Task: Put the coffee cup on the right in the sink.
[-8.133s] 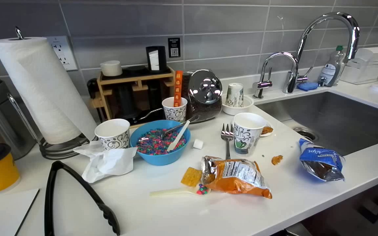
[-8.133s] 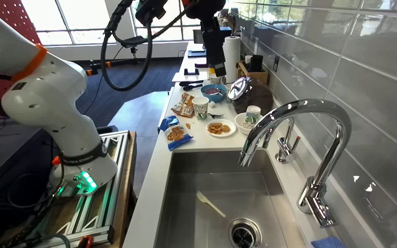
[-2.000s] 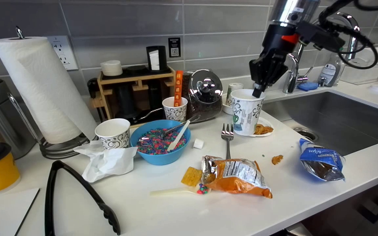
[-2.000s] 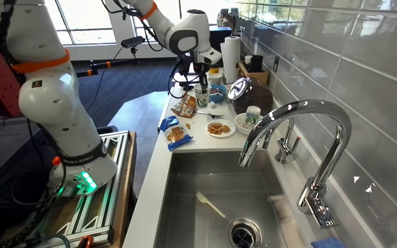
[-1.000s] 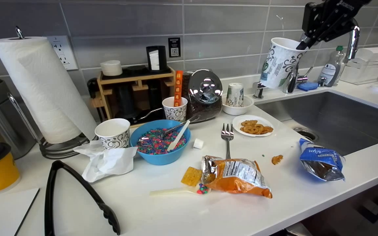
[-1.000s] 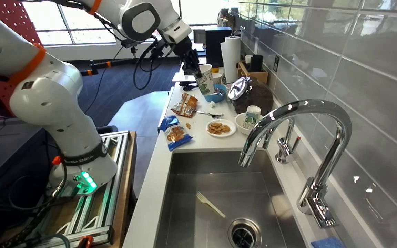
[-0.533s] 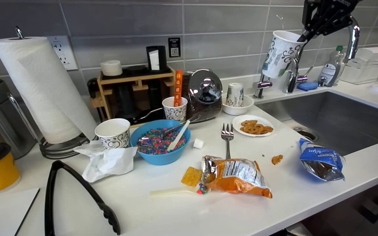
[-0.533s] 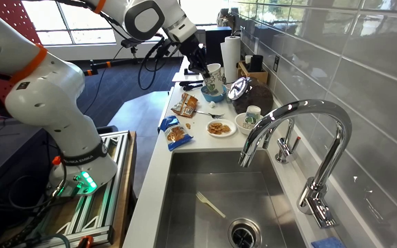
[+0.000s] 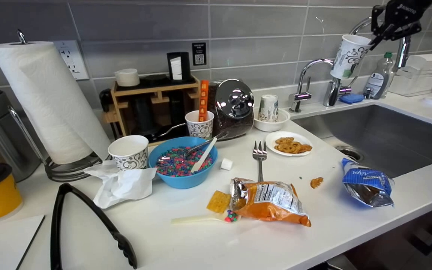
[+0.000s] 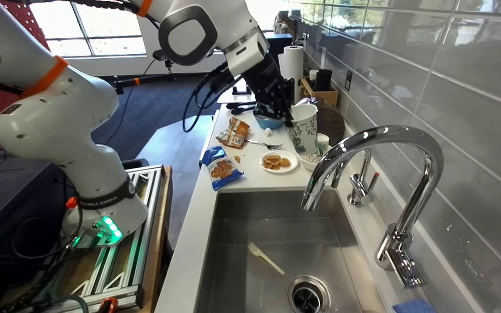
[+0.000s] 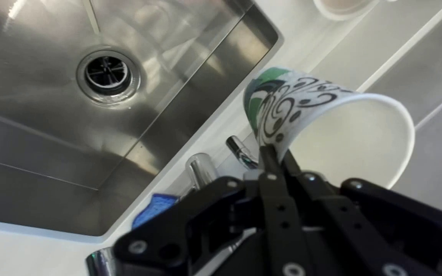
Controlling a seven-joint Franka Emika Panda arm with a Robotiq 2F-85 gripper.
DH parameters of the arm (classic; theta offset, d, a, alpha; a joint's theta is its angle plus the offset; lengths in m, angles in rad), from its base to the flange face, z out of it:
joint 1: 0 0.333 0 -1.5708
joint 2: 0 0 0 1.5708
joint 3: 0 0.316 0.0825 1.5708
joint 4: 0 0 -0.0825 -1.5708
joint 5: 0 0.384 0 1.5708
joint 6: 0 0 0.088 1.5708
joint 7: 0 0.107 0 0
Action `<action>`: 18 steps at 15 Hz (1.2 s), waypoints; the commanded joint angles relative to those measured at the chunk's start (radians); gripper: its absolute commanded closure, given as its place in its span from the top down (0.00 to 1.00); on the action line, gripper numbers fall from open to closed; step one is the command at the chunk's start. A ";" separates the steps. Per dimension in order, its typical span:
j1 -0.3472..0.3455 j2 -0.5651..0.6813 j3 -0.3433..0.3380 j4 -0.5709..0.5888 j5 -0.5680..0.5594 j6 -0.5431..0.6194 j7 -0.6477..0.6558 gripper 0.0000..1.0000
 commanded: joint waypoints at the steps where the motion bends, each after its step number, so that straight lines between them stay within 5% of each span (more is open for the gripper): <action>1: -0.045 0.115 0.004 0.000 -0.034 0.039 0.082 0.01; 8: -0.068 0.385 -0.022 -0.005 -0.143 0.249 0.159 0.01; 13: -0.081 0.609 -0.023 -0.005 -0.069 0.459 0.117 0.01; 14: 0.039 0.657 -0.118 0.005 0.022 0.484 0.053 0.01; 15: -0.083 0.705 -0.002 0.012 -0.038 0.514 0.111 0.01; 17: -0.094 0.786 0.013 0.026 -0.057 0.584 0.108 0.01; 18: -0.066 0.699 -0.017 0.002 -0.047 0.517 0.096 0.04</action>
